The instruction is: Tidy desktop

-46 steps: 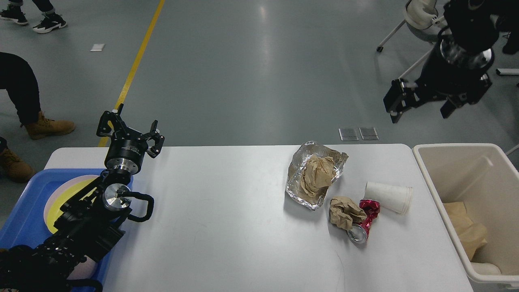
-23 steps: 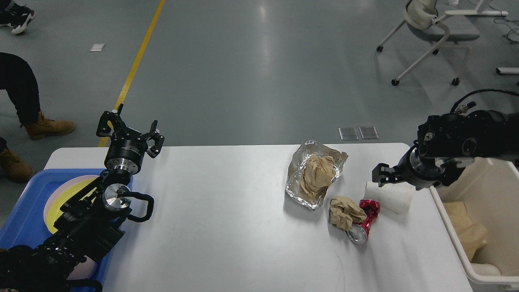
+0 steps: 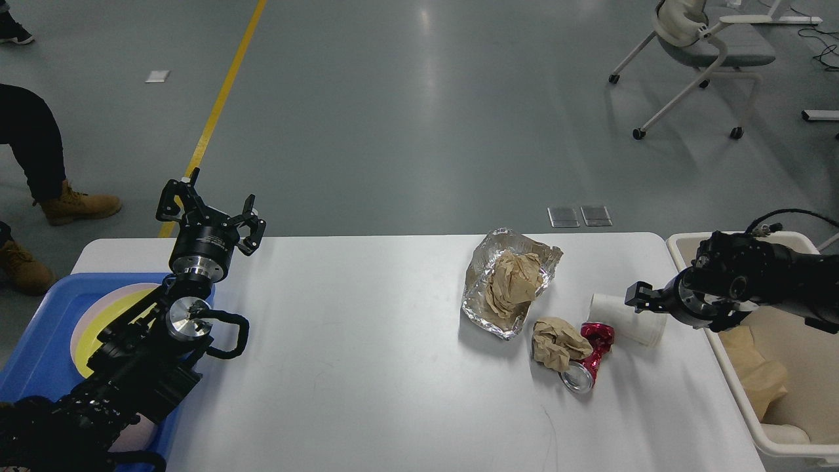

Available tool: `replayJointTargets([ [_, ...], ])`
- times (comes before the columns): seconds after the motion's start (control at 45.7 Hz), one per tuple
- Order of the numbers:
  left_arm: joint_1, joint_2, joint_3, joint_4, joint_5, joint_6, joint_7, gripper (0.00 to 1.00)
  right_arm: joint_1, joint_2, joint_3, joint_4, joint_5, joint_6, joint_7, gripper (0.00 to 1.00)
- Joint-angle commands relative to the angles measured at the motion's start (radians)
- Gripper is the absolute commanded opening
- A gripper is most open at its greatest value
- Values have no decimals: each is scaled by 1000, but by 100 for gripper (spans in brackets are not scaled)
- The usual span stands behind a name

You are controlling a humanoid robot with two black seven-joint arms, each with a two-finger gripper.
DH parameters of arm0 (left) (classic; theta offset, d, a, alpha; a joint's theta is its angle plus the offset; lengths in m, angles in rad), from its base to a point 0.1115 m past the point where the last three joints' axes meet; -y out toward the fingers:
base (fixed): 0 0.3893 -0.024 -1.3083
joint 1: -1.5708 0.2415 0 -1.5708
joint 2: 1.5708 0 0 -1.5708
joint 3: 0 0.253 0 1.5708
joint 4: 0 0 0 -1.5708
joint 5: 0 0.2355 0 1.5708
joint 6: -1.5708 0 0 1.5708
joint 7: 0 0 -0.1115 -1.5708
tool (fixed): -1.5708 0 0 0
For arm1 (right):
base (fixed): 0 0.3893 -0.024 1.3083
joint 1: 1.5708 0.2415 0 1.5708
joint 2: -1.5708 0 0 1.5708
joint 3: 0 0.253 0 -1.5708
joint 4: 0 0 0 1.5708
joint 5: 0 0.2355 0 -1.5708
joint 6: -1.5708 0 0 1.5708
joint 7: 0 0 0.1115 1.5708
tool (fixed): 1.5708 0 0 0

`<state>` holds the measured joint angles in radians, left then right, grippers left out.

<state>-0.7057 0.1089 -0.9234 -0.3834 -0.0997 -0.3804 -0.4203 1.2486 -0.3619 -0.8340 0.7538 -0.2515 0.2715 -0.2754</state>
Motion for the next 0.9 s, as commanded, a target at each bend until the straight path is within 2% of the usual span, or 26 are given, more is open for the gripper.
replayJointTargets([
  [0.0,0,0,0,0,0,0,0,96,-46,6,24,-51,-2,0,1,96],
  [0.875,0,0,0,0,0,0,0,96,-89,60,62,-111,-3,0,5,96],
])
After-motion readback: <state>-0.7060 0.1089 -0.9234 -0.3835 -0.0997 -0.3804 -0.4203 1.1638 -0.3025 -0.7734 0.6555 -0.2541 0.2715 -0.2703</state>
